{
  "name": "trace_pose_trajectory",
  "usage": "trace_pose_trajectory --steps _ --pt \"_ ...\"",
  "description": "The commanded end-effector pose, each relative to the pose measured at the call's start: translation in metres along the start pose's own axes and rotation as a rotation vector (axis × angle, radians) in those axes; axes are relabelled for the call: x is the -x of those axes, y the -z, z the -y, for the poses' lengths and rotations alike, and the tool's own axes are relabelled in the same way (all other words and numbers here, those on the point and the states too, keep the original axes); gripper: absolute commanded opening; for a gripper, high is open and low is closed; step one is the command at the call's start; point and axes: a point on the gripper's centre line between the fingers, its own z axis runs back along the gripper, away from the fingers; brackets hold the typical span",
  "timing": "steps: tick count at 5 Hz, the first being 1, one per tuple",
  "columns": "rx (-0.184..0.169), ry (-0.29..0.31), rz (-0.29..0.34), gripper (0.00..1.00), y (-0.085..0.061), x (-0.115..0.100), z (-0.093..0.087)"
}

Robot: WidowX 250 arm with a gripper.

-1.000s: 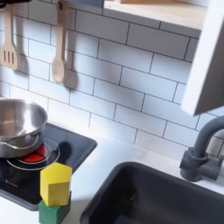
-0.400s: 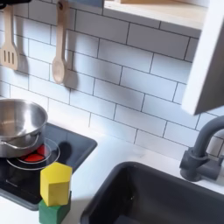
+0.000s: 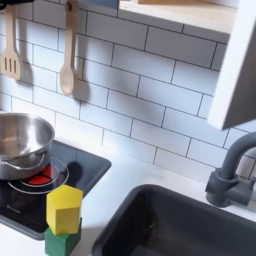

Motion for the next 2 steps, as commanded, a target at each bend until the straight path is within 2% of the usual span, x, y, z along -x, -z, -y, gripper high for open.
trace_pose_trajectory --steps 1,2 --pt "0.010 -0.011 -0.011 0.00 -0.0044 0.0013 0.0025" --pt "0.029 -0.007 -0.034 0.00 -0.0078 0.0054 0.0080"
